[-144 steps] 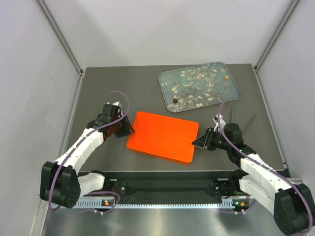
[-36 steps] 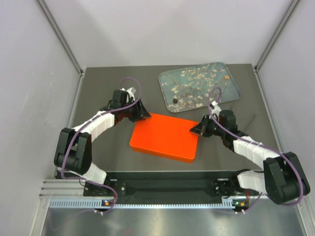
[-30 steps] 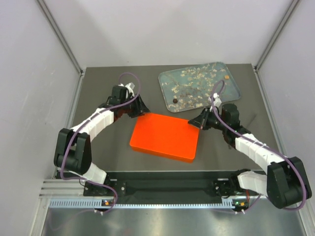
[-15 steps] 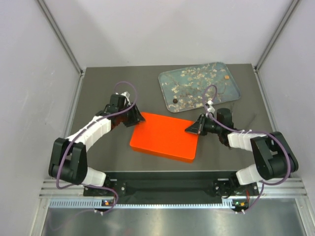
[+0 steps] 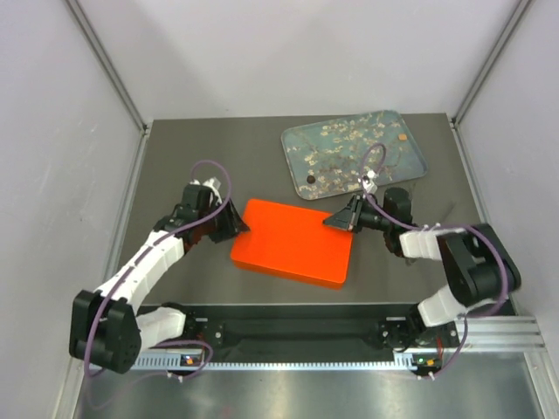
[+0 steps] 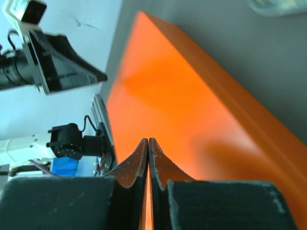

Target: Pack the chocolate

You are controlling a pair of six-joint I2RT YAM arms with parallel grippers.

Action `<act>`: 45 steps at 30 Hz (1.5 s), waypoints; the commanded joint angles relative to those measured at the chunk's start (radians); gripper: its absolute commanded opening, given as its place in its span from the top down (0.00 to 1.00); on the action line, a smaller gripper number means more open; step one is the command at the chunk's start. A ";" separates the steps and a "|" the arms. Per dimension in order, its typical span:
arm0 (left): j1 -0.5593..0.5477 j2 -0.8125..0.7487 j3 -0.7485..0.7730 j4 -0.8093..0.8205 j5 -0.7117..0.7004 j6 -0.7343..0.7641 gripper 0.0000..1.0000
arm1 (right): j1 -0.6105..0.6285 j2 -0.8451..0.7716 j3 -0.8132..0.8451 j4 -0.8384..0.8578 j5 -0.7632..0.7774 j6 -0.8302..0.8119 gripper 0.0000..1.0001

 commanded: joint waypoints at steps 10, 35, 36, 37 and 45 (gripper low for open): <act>-0.003 0.003 -0.135 -0.019 -0.069 -0.054 0.51 | -0.039 0.197 -0.086 0.211 -0.054 0.084 1.00; 0.000 0.417 0.149 0.142 0.055 0.027 0.48 | 0.113 -0.458 -0.080 -0.624 0.226 -0.244 1.00; -0.002 0.388 0.154 0.124 0.058 0.025 0.48 | 0.113 -0.493 -0.056 -0.661 0.238 -0.251 0.99; -0.002 0.327 0.174 0.109 0.061 0.027 0.48 | 0.113 -0.528 -0.031 -0.766 0.255 -0.267 0.97; -0.003 -0.007 0.316 -0.037 0.103 0.125 0.12 | 0.111 -0.833 0.251 -1.124 0.573 -0.373 0.00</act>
